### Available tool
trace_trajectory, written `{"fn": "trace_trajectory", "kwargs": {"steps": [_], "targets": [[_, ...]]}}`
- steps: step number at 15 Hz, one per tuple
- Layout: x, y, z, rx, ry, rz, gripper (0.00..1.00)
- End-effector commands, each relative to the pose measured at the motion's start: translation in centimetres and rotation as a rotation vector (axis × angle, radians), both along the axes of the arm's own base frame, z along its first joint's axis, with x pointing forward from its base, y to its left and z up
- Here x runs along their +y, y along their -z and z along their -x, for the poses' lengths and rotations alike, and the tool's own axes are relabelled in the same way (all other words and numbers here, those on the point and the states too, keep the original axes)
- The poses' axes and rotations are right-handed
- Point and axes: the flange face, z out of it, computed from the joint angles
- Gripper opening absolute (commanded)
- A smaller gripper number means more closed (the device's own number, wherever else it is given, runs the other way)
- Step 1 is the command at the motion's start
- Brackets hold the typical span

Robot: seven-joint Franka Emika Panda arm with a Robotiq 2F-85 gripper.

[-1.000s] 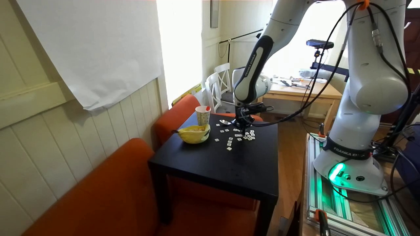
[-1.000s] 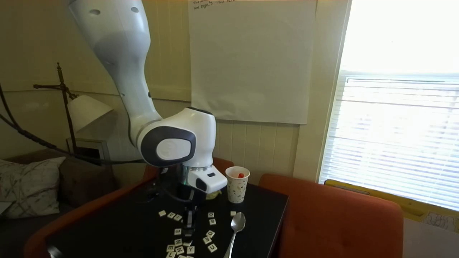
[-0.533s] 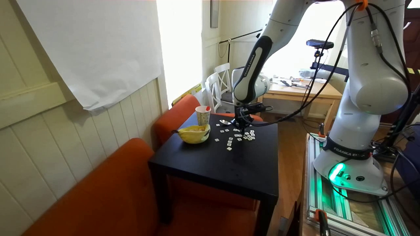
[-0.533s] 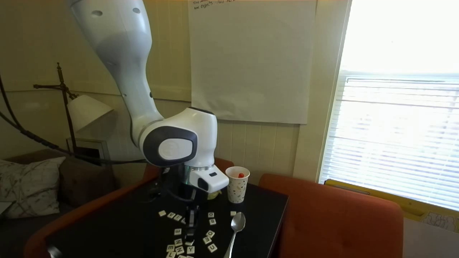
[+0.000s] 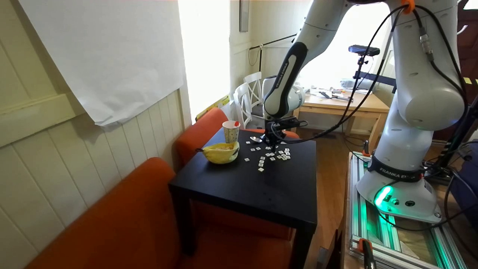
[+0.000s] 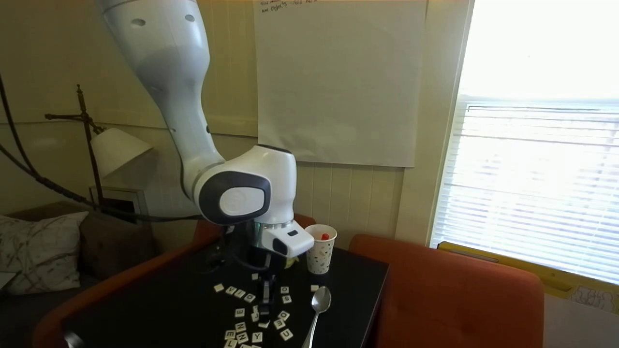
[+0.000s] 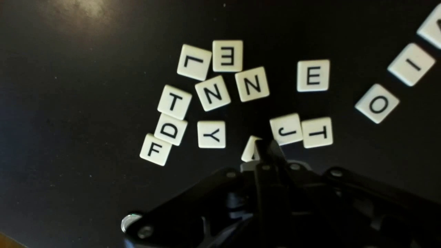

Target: Replace the tile letter s with the tile letter l

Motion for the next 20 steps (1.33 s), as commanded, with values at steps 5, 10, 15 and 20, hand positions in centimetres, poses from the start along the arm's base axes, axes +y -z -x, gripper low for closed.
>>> {"fn": "trace_trajectory", "kwargs": {"steps": [5, 10, 15, 20], "targets": [[0.1, 1.1, -2.5, -0.043, -0.057, 0.016, 0.0], [1.5, 0.6, -4.3, -0.061, -0.136, -0.005, 0.0], [3.0, 0.2, -5.1, -0.042, -0.144, -0.067, 0.0], [2.6, 0.3, -4.7, 0.024, 0.026, -0.146, 0.0]]}}
